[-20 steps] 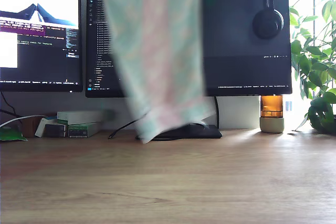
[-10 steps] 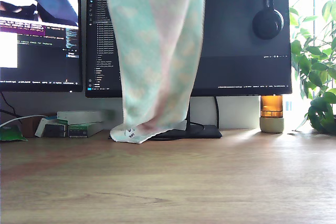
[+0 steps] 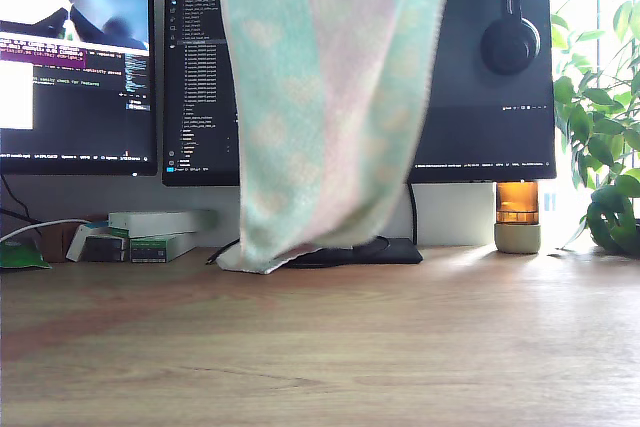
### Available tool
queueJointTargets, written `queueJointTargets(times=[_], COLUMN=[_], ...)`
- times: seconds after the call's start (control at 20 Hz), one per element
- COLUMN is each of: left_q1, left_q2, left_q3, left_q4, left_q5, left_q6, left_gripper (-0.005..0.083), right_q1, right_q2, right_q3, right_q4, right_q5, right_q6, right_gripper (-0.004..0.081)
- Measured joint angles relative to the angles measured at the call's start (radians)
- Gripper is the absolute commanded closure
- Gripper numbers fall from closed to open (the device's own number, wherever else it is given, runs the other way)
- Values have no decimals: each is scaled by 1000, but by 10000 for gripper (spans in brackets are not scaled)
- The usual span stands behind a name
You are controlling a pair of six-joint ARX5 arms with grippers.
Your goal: Fold the tea towel to a neat square and place it to the right
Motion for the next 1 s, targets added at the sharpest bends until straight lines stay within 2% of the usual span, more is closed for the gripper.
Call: queueJointTargets(times=[0.2, 0.4, 0.55, 0.7, 0.85, 1.0], left_q1=[-8, -8, 4, 23, 26, 24], left_q2=[-8, -8, -8, -8, -13, -91], left_q3=[14, 14, 14, 14, 3, -129], left_q4=[-161, -226, -208, -192, -149, -60], left_q5=[11, 60, 78, 72, 73, 42], left_q6=[-3, -16, -26, -53, -79, -105], left_gripper=[797, 797, 797, 797, 796, 796], right_q1=[0, 0, -15, -38, -39, -28], right_q2=[0, 0, 0, 0, 0, -14], right_q3=[0, 0, 0, 0, 0, -19], right_q4=[-166, -179, -179, -177, -177, -169], right_q5=[-111, -183, -228, -233, -233, -233], right_q6=[100, 200, 260, 369, 414, 452], right_gripper=[782, 782, 782, 782, 782, 782])
